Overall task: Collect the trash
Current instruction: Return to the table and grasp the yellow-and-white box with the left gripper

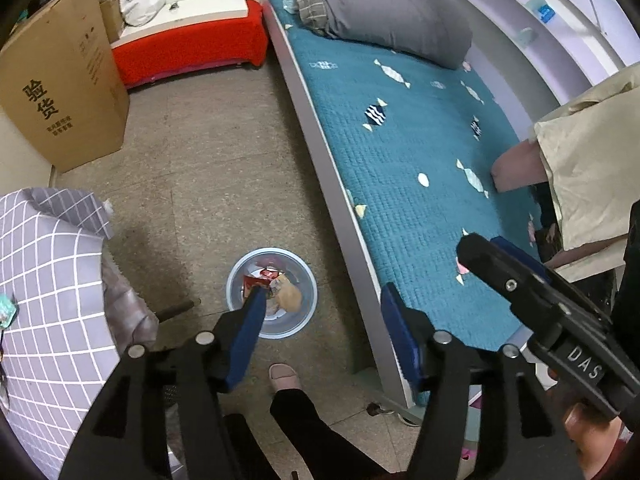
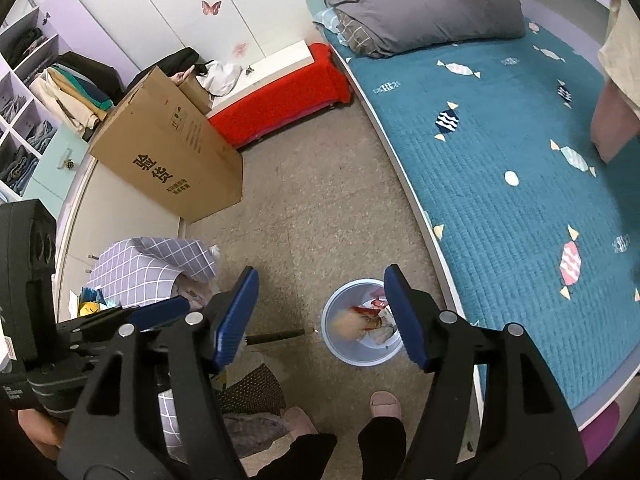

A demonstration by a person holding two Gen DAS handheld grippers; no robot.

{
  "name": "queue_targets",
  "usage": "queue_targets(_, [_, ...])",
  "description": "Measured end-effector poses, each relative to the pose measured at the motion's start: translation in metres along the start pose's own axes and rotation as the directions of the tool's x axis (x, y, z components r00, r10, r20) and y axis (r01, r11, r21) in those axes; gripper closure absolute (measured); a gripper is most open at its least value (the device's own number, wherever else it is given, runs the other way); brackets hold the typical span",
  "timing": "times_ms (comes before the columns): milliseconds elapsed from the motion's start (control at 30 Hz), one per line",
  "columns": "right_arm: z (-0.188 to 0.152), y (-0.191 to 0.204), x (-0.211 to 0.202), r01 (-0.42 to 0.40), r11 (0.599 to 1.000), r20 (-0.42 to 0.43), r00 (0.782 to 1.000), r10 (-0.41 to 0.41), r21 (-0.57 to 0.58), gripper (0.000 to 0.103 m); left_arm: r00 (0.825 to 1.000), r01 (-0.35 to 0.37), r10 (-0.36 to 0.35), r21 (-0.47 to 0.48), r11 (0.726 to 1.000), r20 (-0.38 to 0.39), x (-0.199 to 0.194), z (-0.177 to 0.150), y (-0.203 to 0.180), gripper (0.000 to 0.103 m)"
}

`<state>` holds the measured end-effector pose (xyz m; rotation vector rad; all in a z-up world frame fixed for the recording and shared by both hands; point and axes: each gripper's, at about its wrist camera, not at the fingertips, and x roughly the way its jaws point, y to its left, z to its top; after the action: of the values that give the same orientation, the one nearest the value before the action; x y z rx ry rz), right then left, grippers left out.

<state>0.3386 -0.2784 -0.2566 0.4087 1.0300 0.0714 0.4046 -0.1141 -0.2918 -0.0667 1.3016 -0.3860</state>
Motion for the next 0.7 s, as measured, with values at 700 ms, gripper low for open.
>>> queue_targets(700, [-0.057, 0.227, 0.069, -0.192, 0.949, -0.162, 0.975, 0.154, -0.249, 0.038, 0.974, -0.139, 0.186, -0.316, 0.939, 0.125, -0.115, -0.063, 0.218, 0.039])
